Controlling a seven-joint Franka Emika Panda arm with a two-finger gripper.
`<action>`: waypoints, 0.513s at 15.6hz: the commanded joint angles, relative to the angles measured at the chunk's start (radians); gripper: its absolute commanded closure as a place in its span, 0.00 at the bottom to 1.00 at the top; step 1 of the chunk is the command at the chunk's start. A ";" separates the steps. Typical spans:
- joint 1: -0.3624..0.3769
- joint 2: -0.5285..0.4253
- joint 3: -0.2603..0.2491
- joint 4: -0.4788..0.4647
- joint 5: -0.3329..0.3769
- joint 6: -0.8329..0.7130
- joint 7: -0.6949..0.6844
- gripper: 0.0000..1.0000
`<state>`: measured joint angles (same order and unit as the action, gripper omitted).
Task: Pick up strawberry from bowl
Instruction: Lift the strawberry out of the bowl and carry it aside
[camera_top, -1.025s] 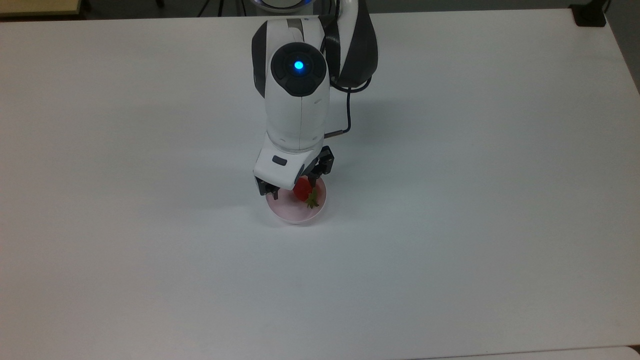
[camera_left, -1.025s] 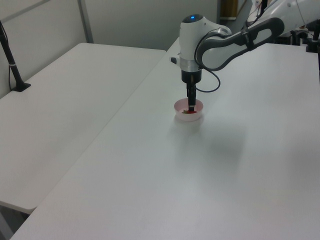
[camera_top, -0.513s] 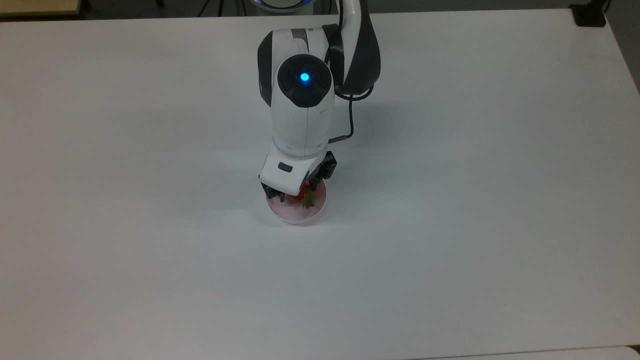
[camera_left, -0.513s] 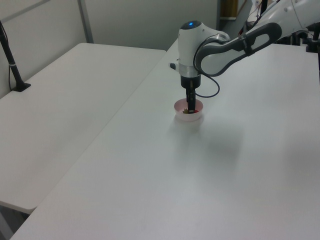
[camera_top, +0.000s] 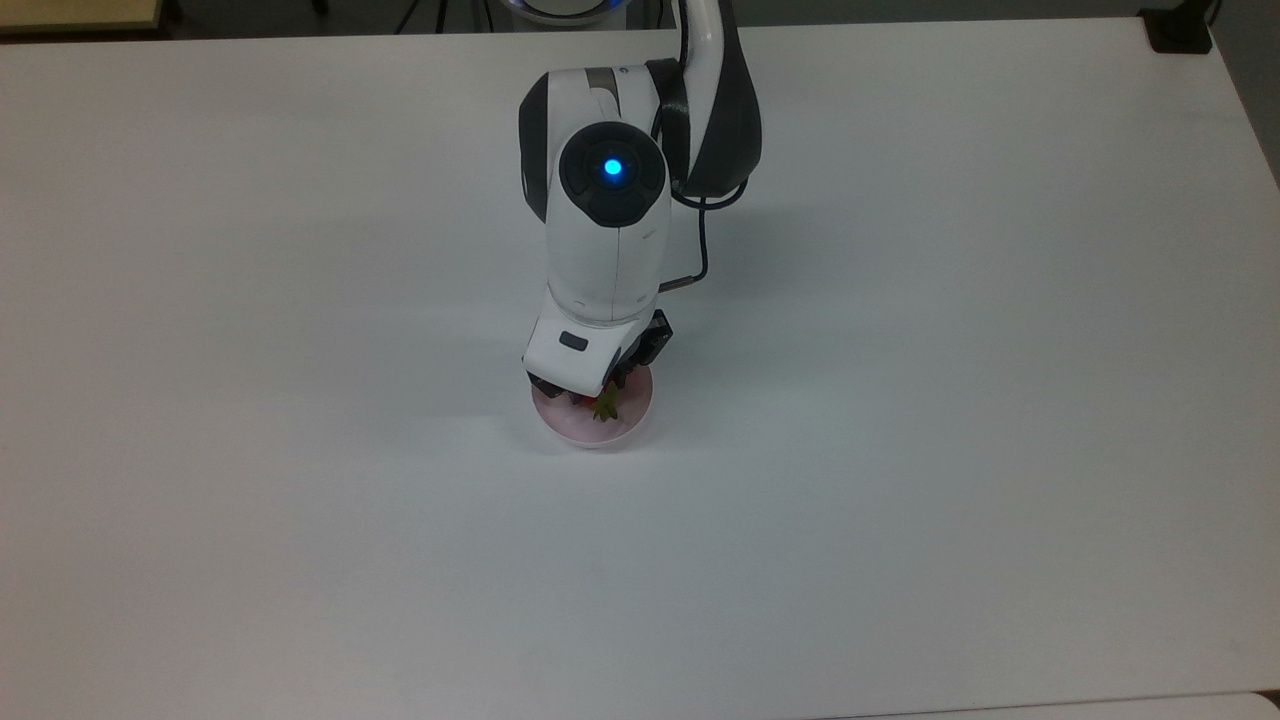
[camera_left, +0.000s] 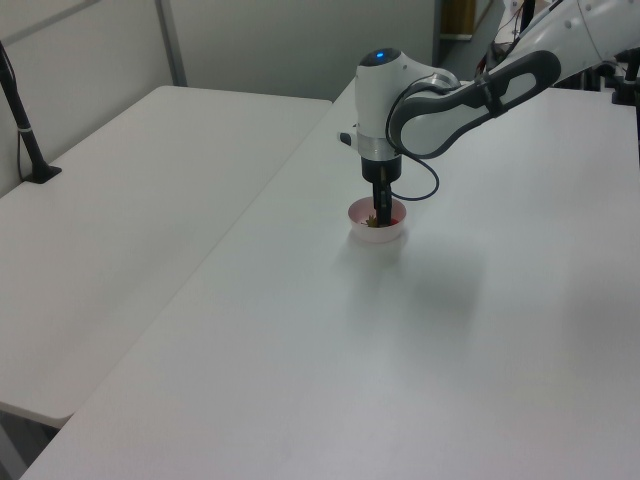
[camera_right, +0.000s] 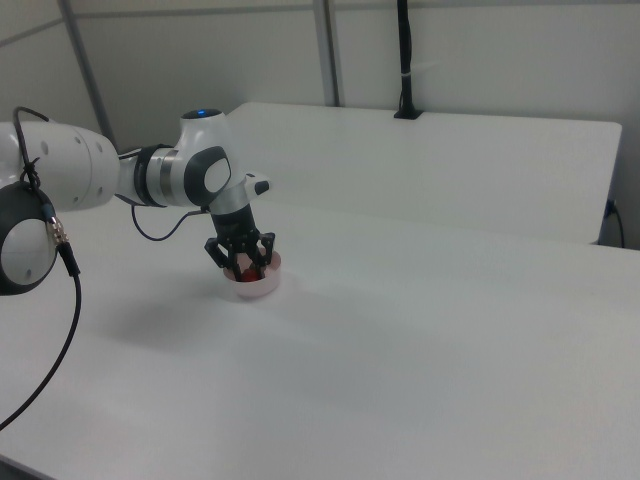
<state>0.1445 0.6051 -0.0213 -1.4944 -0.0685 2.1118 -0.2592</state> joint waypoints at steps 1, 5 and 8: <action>0.006 -0.010 -0.005 0.003 0.010 0.013 0.017 0.61; 0.003 -0.060 -0.005 0.002 0.018 -0.001 0.017 0.61; 0.000 -0.082 -0.005 0.006 0.016 -0.056 0.015 0.61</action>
<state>0.1427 0.5716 -0.0216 -1.4687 -0.0684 2.1085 -0.2529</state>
